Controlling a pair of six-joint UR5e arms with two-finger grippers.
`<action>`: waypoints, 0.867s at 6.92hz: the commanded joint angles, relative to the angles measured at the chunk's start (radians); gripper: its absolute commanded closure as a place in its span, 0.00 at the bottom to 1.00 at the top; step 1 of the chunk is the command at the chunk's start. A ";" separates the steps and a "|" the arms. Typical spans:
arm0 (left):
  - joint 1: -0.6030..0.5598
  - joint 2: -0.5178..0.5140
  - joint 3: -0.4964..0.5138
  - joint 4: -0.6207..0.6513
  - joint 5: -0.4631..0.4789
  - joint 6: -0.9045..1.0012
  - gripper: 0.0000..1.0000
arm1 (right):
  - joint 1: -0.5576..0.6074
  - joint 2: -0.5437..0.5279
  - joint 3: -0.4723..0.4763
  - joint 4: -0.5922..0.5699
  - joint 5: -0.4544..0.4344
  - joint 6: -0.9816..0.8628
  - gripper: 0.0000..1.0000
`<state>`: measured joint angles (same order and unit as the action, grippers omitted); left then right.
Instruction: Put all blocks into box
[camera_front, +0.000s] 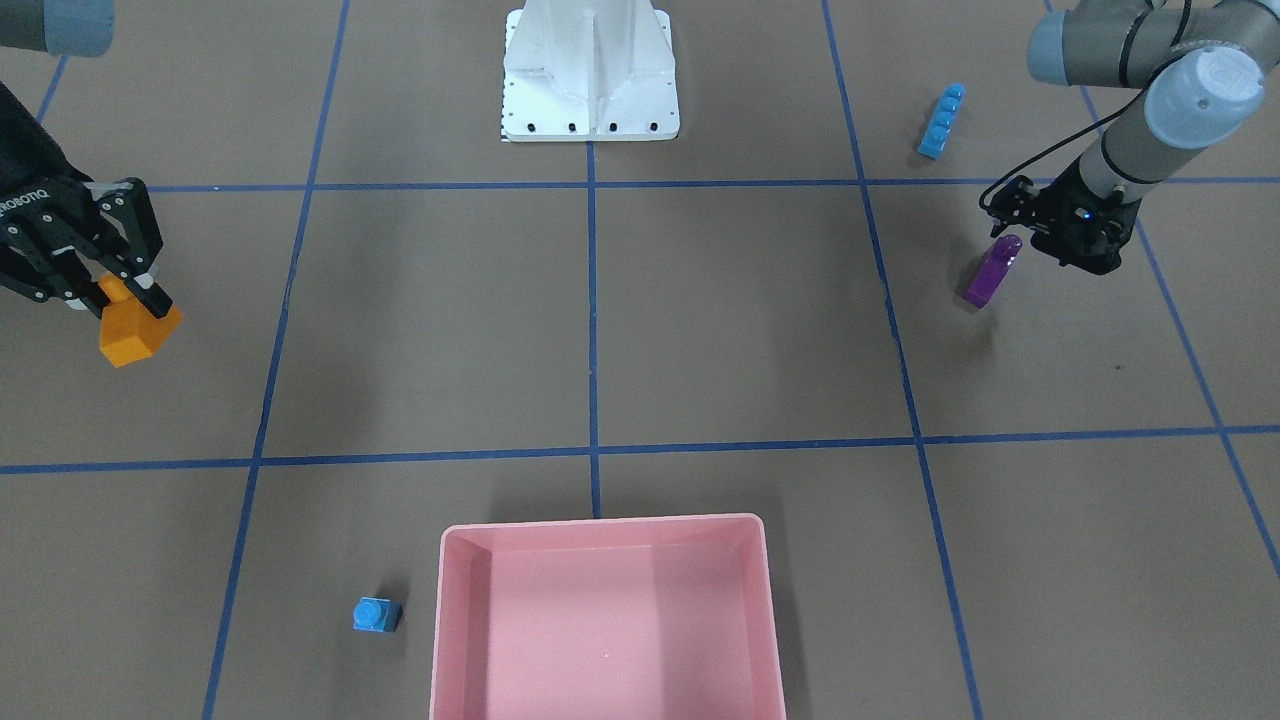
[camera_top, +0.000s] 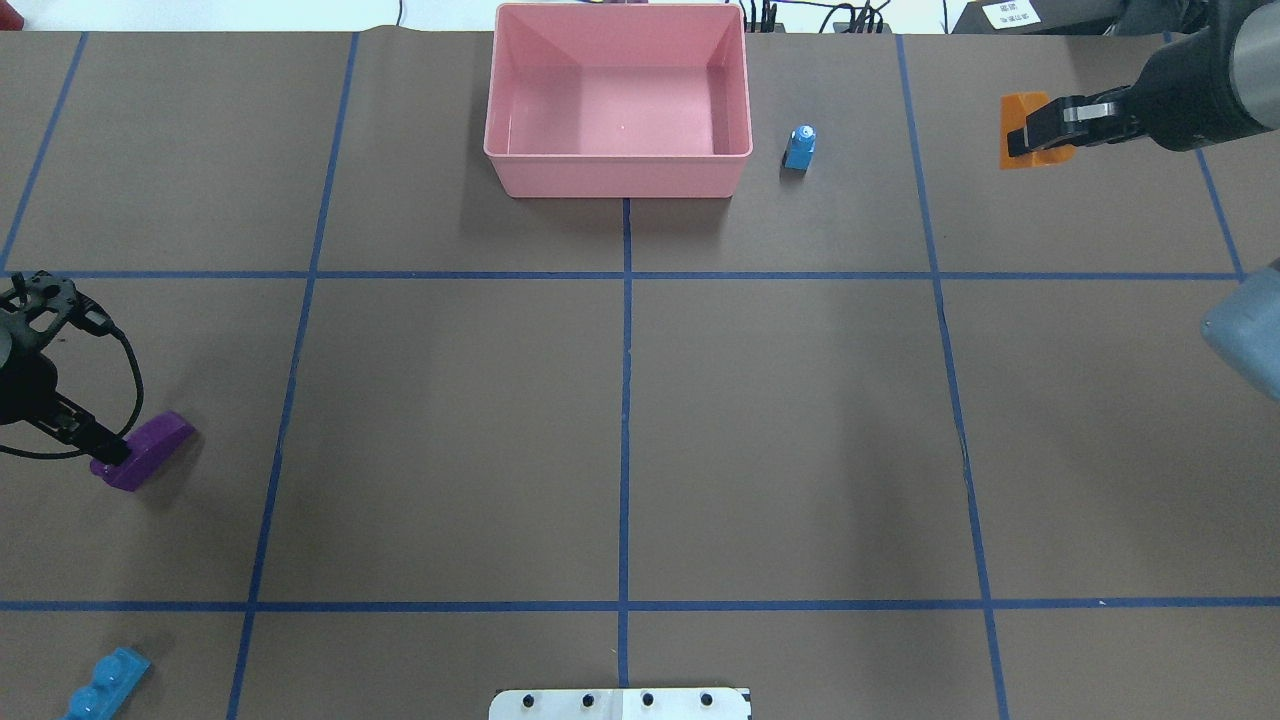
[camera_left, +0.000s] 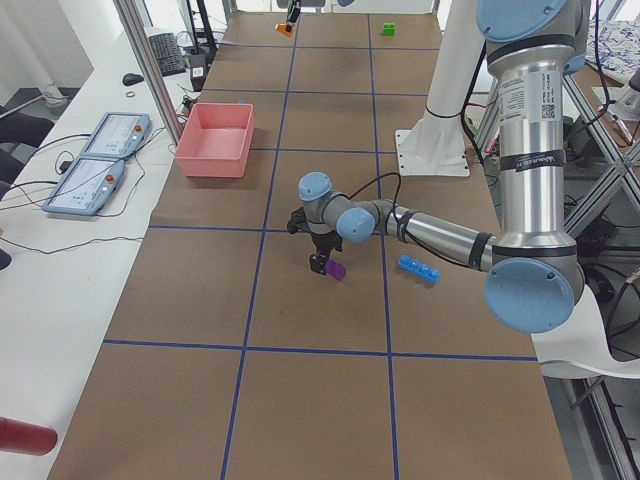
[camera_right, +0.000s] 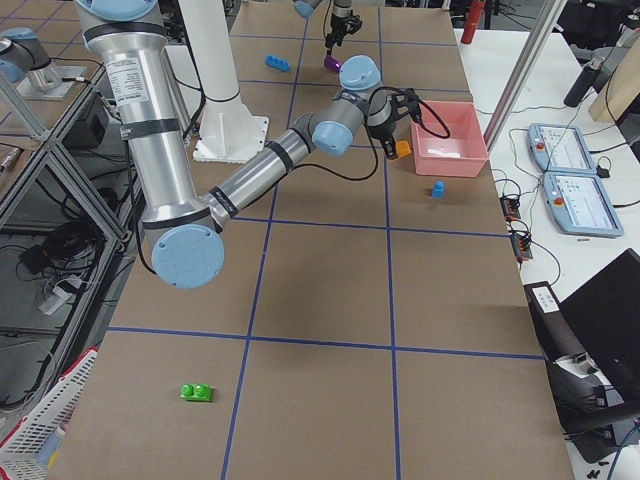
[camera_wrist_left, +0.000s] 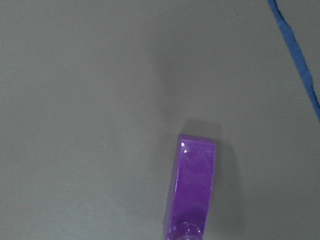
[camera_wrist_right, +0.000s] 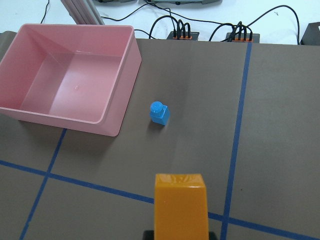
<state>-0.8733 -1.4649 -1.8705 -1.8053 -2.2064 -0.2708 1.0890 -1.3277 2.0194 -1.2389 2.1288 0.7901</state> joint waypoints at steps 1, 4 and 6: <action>0.037 -0.009 0.034 -0.032 0.008 -0.028 0.00 | -0.038 0.034 -0.004 -0.004 -0.053 0.000 1.00; 0.082 -0.012 0.046 -0.034 0.043 -0.048 0.00 | -0.055 0.114 -0.059 -0.007 -0.069 0.001 1.00; 0.097 -0.015 0.094 -0.110 0.073 -0.054 0.15 | -0.081 0.151 -0.091 -0.008 -0.090 0.001 1.00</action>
<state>-0.7833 -1.4793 -1.8057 -1.8728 -2.1447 -0.3210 1.0207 -1.1996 1.9495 -1.2472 2.0481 0.7914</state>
